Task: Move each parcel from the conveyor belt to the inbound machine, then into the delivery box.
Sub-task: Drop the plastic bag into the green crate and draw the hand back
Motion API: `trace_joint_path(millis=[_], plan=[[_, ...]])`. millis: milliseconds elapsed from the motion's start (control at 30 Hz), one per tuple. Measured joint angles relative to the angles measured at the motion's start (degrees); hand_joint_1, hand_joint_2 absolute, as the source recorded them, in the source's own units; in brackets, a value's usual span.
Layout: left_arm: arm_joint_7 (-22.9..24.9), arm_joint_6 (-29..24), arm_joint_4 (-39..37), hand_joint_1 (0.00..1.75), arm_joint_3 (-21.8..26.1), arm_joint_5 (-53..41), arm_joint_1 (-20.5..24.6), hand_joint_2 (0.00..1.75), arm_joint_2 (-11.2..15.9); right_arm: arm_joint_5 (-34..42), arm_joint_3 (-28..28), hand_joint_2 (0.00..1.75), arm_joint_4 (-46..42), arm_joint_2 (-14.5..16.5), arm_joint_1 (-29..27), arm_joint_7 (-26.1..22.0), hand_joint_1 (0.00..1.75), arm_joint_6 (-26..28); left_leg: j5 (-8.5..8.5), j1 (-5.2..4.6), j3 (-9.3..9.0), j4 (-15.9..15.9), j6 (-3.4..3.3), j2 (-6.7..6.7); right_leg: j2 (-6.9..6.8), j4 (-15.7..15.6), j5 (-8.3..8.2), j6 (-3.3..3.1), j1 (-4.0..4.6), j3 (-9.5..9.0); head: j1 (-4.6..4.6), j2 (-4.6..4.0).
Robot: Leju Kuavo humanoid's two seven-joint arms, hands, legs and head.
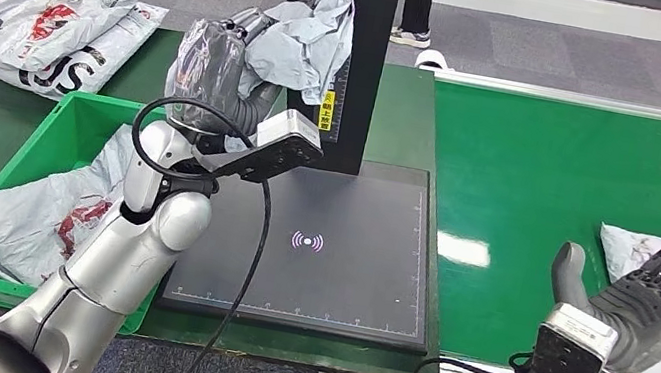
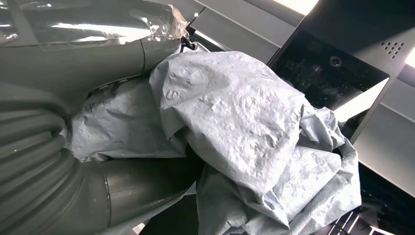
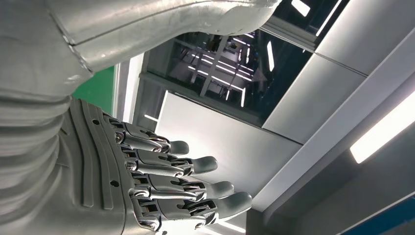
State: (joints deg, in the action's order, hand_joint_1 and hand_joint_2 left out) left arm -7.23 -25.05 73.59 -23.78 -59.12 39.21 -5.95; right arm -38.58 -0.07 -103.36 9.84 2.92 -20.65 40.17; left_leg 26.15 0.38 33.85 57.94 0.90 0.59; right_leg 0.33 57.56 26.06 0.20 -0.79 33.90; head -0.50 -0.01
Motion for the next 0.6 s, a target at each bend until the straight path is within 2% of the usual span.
trace_joint_path(millis=[367, 433, 500, 533, 600], plan=[[1.0, 0.9, 0.1, 1.75, 0.2, -1.0, -0.2, 1.75, 0.4, -0.1, 0.0, 1.75, 0.0, 0.0, 0.0, 0.2, 0.0, -0.1, 0.01, 0.0, 0.11, 0.0, 0.0, 0.01, -0.02, 0.0, 0.0, 0.0, 0.0, -0.08, 0.0, 0.01], [6.1, 2.8, 0.8, 1.75, 1.9, -6.1, -2.7, 1.75, 3.8, -0.4, 0.0, 1.75, -0.2, -0.1, -0.5, 1.2, 0.0, -0.3, 0.21, -0.06, 0.03, -0.2, 0.11, -0.13, 0.12, 0.0, 0.14, -0.1, -0.05, -0.37, 0.07, 0.01], [12.4, 0.6, 0.1, 1.75, 7.2, -11.8, -7.2, 1.75, 9.9, -0.5, 0.0, 1.75, -1.0, -0.5, -2.0, 2.4, 0.0, -0.3, 0.64, -0.21, -0.69, -0.4, 0.37, -0.82, 0.82, 0.0, 0.4, -0.32, -0.15, -0.74, 0.12, 0.01], [13.6, -2.1, -1.2, 1.75, 11.4, -13.3, -9.5, 1.75, 12.8, -0.5, 0.0, 1.75, -1.5, -0.7, -2.9, 2.7, 0.0, -0.1, 0.8, -0.21, -1.13, -0.4, 0.53, -1.28, 1.29, 0.1, 0.44, -0.48, -0.15, -0.75, 0.0, 0.0], [11.2, -6.2, -3.8, 1.75, 20.1, -15.0, -12.7, 1.75, 16.4, -0.4, 0.0, 1.75, -2.4, -1.2, -4.4, 2.8, 0.0, 0.0, 0.75, 0.0, -1.35, -0.4, 0.68, -1.68, 1.69, 0.1, 0.4, -0.66, 0.02, -0.48, -0.41, 0.0]])
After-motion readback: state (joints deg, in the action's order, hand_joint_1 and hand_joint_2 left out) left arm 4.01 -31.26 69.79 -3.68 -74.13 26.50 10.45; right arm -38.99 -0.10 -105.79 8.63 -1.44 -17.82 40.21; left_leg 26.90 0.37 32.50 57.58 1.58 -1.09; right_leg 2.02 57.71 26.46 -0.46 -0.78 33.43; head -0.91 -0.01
